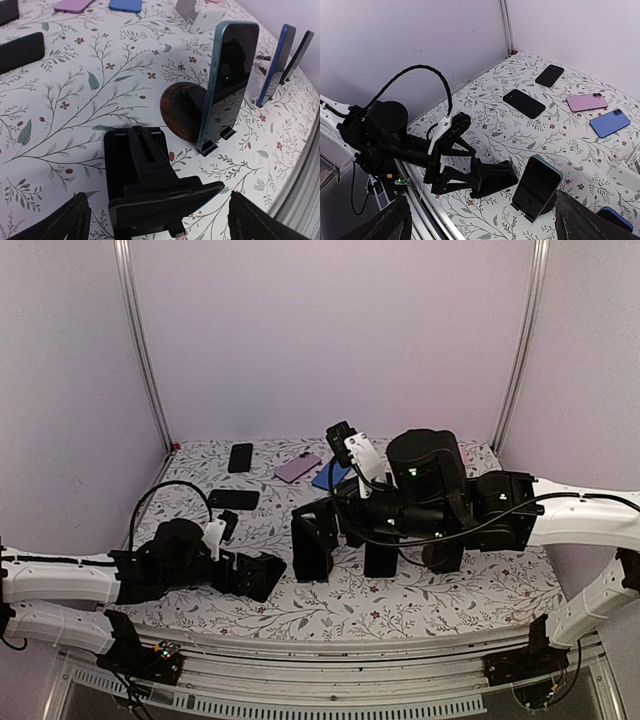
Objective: Place the phone on the phone stand
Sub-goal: Move the phone stand to the center of the board.
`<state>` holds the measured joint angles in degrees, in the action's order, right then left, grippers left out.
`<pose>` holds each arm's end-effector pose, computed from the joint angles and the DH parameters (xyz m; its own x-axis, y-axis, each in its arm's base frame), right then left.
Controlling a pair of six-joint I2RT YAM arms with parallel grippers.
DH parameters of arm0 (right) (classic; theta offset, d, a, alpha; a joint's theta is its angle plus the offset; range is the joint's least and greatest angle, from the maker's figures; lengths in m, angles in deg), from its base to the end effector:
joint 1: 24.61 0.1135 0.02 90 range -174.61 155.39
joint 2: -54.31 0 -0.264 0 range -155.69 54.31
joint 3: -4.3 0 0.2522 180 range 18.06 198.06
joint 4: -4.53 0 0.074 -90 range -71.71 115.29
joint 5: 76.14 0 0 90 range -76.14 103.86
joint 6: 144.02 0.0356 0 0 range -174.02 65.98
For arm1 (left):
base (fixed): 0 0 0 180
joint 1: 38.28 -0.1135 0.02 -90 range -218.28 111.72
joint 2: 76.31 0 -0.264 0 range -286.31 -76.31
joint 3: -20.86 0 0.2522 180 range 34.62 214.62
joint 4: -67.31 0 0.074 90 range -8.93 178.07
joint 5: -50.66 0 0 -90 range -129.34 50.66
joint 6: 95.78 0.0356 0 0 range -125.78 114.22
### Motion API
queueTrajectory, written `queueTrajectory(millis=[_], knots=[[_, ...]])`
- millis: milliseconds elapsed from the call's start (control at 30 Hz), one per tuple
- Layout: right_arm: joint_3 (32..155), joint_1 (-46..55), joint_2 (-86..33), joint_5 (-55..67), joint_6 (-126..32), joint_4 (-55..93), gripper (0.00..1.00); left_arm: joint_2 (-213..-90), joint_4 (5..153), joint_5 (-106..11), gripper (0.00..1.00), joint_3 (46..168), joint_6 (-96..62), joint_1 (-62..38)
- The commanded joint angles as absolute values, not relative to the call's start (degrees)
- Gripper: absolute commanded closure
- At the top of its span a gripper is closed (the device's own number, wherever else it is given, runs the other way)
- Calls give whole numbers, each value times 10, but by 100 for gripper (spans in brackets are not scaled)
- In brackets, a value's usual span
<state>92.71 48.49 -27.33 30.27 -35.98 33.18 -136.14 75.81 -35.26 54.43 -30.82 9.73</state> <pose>0.1063 0.3151 0.3641 -0.3636 -0.1750 -0.9150 -0.7667 0.6141 0.1873 0.1380 -0.1495 0.1677 -0.6428 0.0831 -0.7615 0.4748 0.8233 -0.3110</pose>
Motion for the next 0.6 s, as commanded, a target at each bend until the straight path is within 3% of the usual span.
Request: queueTrajectory(millis=[0,400,567], knots=[[913,488,-253,321,-354,318,1,-1347,758,-365,4,568,-305,109],[908,488,-238,350,-339,318,1,-1437,826,-222,5,616,-339,158],[894,488,-223,368,-332,319,1,-1470,824,-221,13,633,-336,165]])
